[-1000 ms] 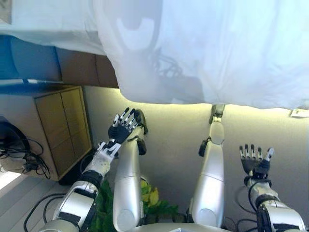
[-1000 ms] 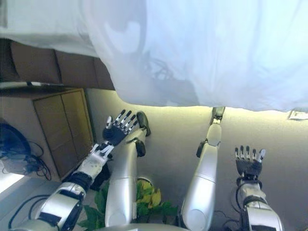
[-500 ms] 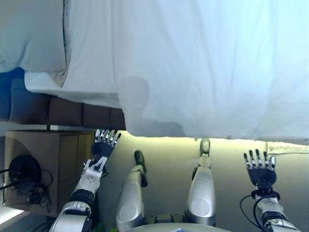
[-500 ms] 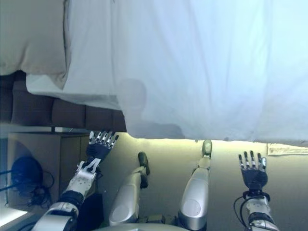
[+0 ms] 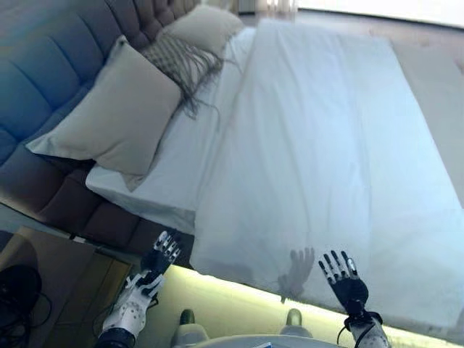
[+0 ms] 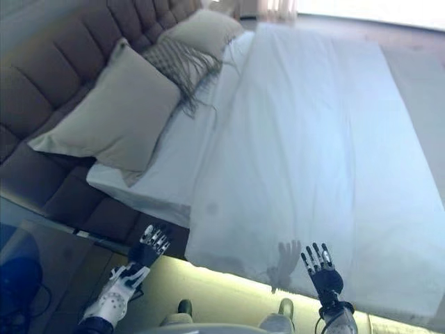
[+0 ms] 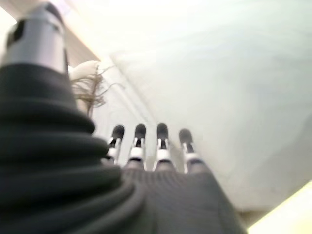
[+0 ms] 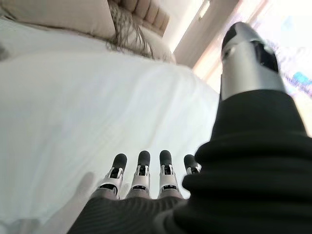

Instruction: Make the bed neatly

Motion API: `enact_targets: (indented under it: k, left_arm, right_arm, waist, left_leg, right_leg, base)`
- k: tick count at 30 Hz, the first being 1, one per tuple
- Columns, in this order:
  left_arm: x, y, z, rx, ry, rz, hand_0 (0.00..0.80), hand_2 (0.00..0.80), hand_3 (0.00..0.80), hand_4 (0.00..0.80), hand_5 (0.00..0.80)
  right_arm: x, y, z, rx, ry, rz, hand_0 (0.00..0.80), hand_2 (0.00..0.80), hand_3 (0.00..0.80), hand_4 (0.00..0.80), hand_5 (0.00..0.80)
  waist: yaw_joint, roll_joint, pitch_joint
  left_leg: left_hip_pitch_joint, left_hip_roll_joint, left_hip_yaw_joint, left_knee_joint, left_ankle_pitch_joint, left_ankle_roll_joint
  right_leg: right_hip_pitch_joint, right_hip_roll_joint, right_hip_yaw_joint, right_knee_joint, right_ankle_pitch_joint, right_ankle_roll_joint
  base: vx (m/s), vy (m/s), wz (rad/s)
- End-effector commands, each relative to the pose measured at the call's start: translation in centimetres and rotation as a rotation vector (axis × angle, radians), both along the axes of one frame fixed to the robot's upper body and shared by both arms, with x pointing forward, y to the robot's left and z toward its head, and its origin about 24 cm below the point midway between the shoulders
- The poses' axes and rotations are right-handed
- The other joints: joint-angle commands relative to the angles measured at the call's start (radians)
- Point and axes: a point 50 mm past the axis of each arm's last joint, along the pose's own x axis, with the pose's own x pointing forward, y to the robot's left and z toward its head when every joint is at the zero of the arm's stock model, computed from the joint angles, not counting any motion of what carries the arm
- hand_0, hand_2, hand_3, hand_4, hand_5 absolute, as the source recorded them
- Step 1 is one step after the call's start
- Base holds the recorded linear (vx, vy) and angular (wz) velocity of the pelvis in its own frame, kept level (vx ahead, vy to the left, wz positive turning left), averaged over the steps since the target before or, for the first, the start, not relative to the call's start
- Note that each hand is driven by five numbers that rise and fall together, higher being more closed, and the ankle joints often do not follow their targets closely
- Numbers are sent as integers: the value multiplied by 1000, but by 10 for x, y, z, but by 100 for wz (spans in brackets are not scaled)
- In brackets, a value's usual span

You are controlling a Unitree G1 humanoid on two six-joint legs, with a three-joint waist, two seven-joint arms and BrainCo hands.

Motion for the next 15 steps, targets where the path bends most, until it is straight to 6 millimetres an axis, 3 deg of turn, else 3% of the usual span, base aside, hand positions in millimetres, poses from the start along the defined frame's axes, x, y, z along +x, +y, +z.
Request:
enact_targets:
  k: [1,6,15]
  left_arm:
    - [19,16,25,111,-99,-16,0,0,0,0,0]
    - [26,7,35,77,-155,-66,0,0,0,0,0]
    - [28,-6,35,25,-147,-127,0,0,0,0,0]
  right_arm:
    - [20,-3,25,-156,-73,-22,0,0,0,0,0]
    - [21,5,24,-122,-65,-68,0,0,0,0,0]
    - [22,12,24,-102,-88,-87,0,0,0,0,0]
  waist:
    - [25,-12,-42]
    - [34,-9,-57]
    - [44,-15,-77]
  left_leg:
    - [-15,17,39,96,-15,68]
    - [2,15,34,58,4,71]
    - [8,3,36,6,27,69]
  right_leg:
    - [-18,-24,35,61,7,13]
    - [-13,-15,19,72,5,6]
    - [-9,-17,-8,67,8,13]
  base:
    - [0,0,0]
    - [-3,5,1]
    - [-13,8,6]
